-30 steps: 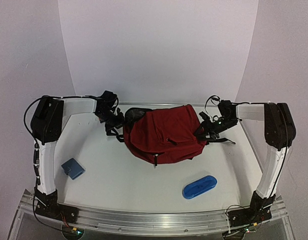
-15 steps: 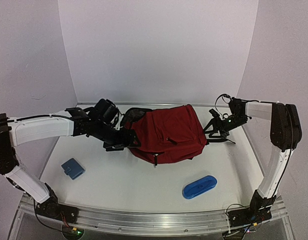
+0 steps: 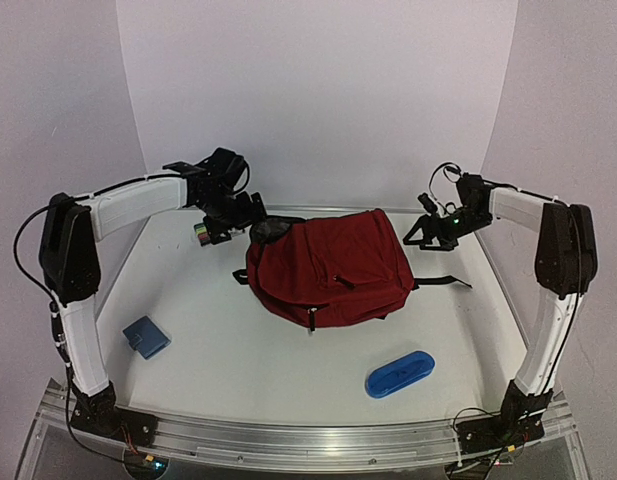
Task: Pack the student bag
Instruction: Adjust the student bag at the center of the board, then zip the student bag at the center of the board.
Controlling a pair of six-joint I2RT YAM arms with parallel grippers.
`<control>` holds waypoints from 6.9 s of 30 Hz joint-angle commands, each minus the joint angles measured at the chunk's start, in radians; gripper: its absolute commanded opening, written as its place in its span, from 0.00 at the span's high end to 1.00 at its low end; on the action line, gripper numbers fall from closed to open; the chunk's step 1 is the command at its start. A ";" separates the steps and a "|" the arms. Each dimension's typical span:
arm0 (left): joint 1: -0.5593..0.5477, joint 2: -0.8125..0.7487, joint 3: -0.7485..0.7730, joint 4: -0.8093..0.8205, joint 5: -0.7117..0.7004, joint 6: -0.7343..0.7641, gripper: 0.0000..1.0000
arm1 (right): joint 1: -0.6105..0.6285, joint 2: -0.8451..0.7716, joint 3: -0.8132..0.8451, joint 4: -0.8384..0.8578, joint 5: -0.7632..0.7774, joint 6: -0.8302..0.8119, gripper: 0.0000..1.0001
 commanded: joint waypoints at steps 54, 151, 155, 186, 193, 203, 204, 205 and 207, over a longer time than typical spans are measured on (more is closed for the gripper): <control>0.087 0.405 0.391 -0.203 0.013 -0.044 0.26 | 0.624 0.343 0.348 0.481 0.238 0.479 0.71; -0.244 -0.174 -0.129 0.000 0.162 0.100 0.32 | 0.176 -0.237 -0.169 0.015 0.036 -0.062 0.27; -0.344 -0.047 -0.082 0.099 0.227 0.086 0.38 | 0.149 -0.222 -0.223 0.011 0.086 -0.062 0.26; -0.397 0.209 0.036 0.073 0.133 -0.018 0.89 | 0.159 0.059 -0.120 0.063 0.011 0.001 0.20; -0.398 0.148 -0.015 0.021 0.117 -0.072 1.00 | 0.141 0.101 -0.104 0.093 0.144 0.087 0.34; -0.396 -0.011 -0.188 -0.120 0.068 -0.128 1.00 | 0.081 0.214 -0.010 0.121 0.276 0.142 0.45; -0.397 -0.019 -0.194 -0.134 0.068 -0.121 1.00 | 0.072 0.229 0.010 0.121 0.281 0.146 0.45; -0.397 -0.027 -0.200 -0.146 0.070 -0.115 1.00 | 0.062 0.244 0.032 0.121 0.286 0.151 0.45; -0.397 -0.038 -0.211 -0.152 0.080 -0.095 1.00 | 0.038 0.272 0.086 0.120 0.293 0.160 0.45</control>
